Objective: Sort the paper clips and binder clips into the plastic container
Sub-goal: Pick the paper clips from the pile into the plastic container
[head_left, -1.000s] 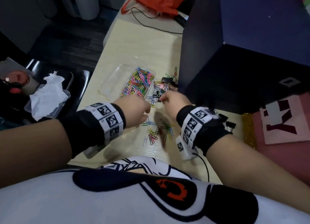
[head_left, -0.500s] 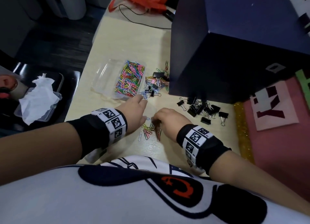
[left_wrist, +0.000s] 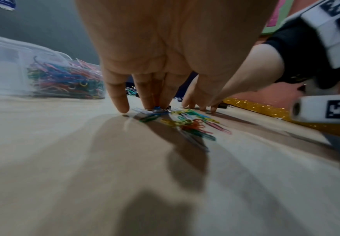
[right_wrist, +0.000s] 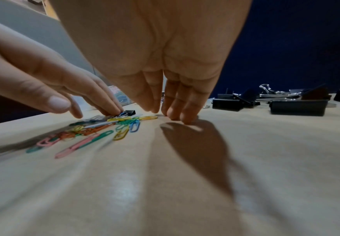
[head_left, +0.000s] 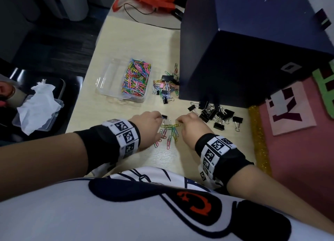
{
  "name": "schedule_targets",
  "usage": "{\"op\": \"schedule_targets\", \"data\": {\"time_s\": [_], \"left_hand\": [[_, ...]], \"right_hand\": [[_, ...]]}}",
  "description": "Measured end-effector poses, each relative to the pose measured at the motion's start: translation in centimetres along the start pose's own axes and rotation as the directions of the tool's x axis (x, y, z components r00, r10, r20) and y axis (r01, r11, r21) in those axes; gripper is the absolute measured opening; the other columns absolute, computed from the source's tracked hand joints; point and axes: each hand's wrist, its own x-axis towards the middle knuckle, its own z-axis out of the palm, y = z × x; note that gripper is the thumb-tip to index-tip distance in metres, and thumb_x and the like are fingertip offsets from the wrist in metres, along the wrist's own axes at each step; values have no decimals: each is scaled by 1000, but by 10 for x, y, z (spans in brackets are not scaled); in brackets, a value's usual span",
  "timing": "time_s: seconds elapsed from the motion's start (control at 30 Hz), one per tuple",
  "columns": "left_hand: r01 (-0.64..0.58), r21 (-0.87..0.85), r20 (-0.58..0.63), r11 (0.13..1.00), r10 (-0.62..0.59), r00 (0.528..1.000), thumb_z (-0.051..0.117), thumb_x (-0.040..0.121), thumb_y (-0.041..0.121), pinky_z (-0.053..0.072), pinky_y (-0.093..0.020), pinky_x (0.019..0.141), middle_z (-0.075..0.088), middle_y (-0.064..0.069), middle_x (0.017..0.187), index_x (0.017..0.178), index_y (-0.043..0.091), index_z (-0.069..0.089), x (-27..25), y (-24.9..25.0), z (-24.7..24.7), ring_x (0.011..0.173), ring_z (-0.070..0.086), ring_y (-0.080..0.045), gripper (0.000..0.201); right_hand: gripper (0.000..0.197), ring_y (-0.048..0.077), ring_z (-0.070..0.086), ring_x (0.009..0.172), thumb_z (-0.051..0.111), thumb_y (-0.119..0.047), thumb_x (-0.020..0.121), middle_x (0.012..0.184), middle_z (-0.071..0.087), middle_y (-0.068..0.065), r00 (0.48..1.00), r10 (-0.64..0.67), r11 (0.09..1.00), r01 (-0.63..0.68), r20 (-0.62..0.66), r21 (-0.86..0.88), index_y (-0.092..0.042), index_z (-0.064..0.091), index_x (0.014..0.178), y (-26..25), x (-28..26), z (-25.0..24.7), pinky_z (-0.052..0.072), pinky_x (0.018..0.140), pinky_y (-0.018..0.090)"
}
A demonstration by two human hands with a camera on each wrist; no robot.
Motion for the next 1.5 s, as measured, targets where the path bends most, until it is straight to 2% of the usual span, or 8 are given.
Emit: {"op": "schedule_targets", "data": {"time_s": [0.23,0.33,0.5,0.8,1.03,1.13,1.23,1.5], "left_hand": [[-95,-110,0,989,96,995,49,92,21,39,-30,102,47,-3,134,132,15,54,-3,-3,-7,119,51,-23,41],[-46,-116,-41,992,41,998,48,92,16,45,-34,96,54,-4,124,126,18,61,-3,-10,-14,111,57,-25,37],[-46,26,62,999,44,997,44,91,20,48,-43,92,51,0,124,127,28,58,-8,-15,-7,112,53,-27,39],[-55,87,44,995,52,998,43,91,24,51,-42,84,51,-2,118,129,28,52,-9,-10,-4,108,52,-27,39],[-104,81,-5,991,104,995,47,91,27,49,-41,88,51,1,120,120,31,59,-9,-16,-12,109,52,-24,32],[56,-53,-164,997,-64,984,49,92,27,51,-39,81,59,-2,112,121,25,50,-4,-24,-30,98,58,-23,29],[240,-132,-192,962,-262,946,48,93,30,51,-36,72,66,-6,106,130,21,37,-2,-35,-42,90,62,-28,40],[314,-68,-156,947,-321,934,45,92,31,49,-40,82,57,-9,117,123,15,47,0,-44,-37,102,57,-29,35]], "right_hand": [[36,24,53,109,43,-10,92,121,46,3,999,-38,999,39,38,-18,-23,56,123,-10,4,7,46,97,36],[32,21,51,112,48,-15,94,121,48,2,993,-111,994,111,-35,16,-23,58,123,-16,7,8,44,99,35],[33,25,46,115,50,-21,94,120,49,3,979,-200,968,202,28,-148,-26,56,126,-27,12,9,43,96,37],[17,25,49,110,50,-21,92,115,50,4,993,-115,989,113,-16,-97,-20,58,107,-31,10,10,44,92,38],[22,26,56,100,42,-22,95,113,56,3,996,-84,987,77,-41,-141,-21,58,110,-26,3,4,43,85,33],[28,27,56,103,49,-34,94,114,57,4,997,-77,977,71,-26,-201,-21,58,116,-29,2,5,44,86,34],[32,26,57,105,52,-40,92,115,56,4,995,-101,963,103,21,-250,-22,57,118,-34,2,7,45,86,35],[23,27,57,101,47,-33,96,113,56,5,995,-96,972,98,18,-216,-19,59,109,-36,5,7,44,87,34]]}}
